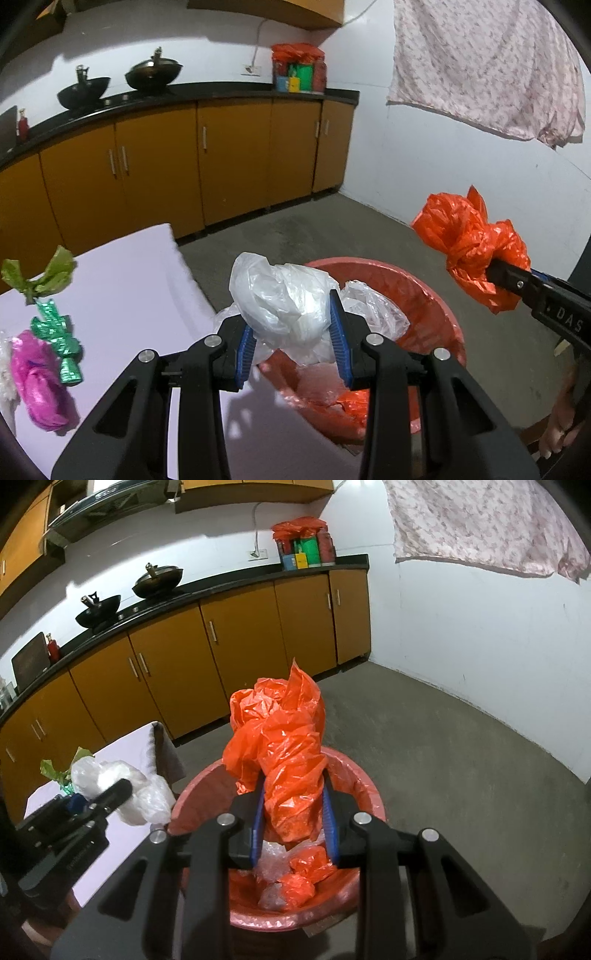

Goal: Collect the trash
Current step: 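Carry the white and orange bags over the red basket with both tools, then open both tools to drop the white and orange bags into the basket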

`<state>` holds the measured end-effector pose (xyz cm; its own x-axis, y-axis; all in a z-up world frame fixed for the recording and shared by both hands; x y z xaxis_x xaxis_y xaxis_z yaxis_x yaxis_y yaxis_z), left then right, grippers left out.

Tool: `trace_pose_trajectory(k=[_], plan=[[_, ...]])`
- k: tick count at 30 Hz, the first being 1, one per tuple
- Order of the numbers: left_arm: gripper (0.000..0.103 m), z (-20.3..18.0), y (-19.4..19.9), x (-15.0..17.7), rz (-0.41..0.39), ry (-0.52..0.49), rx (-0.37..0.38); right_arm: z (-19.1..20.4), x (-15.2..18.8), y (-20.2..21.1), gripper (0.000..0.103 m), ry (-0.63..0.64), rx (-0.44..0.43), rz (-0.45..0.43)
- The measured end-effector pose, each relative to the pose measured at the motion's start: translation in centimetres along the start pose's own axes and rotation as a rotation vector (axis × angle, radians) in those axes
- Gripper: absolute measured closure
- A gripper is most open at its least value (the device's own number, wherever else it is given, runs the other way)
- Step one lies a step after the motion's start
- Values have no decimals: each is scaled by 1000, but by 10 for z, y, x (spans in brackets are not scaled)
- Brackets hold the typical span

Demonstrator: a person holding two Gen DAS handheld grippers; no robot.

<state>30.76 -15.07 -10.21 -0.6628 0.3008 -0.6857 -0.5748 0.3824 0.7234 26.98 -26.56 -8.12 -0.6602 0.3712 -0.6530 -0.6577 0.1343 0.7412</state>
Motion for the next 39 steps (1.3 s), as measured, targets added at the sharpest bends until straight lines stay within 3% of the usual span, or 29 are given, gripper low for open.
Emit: trace_pose_trajectory(k=[18, 19, 20, 22, 25, 31, 39], plan=[[66, -34, -41, 5, 74, -70, 73, -6, -3, -27, 75, -39, -23, 21], [61, -34, -42, 5, 76, -72, 75, -7, -3, -28, 73, -41, -24, 20], [58, -35, -43, 5, 77, -75, 74, -6, -4, -29, 71, -44, -29, 19], [42, -36, -44, 5, 80, -79, 74, -6, -4, -30, 68, -47, -40, 16], [29, -34, -44, 6, 77, -75, 73, -5, -3, -29, 51, -43, -50, 5], [28, -16, -41, 9, 80, -34, 57, -13, -1, -28, 42, -62, -41, -3], [18, 33, -7, 17, 28, 50, -11, 3, -5, -13, 18, 8, 4, -51]])
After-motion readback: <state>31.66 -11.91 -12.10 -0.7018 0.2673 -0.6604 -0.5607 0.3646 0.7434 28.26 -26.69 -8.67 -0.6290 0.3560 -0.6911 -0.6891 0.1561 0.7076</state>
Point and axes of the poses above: each gripper's, at about its wrist camera, not at the fingertips, and y roughly against the way its jaws point, z to its left, x to its underside, the point moved 10 cm from there along -y, roughly the way its jaws point, and after that the axes turned 12 degrees about z, right-handed, at the moved point
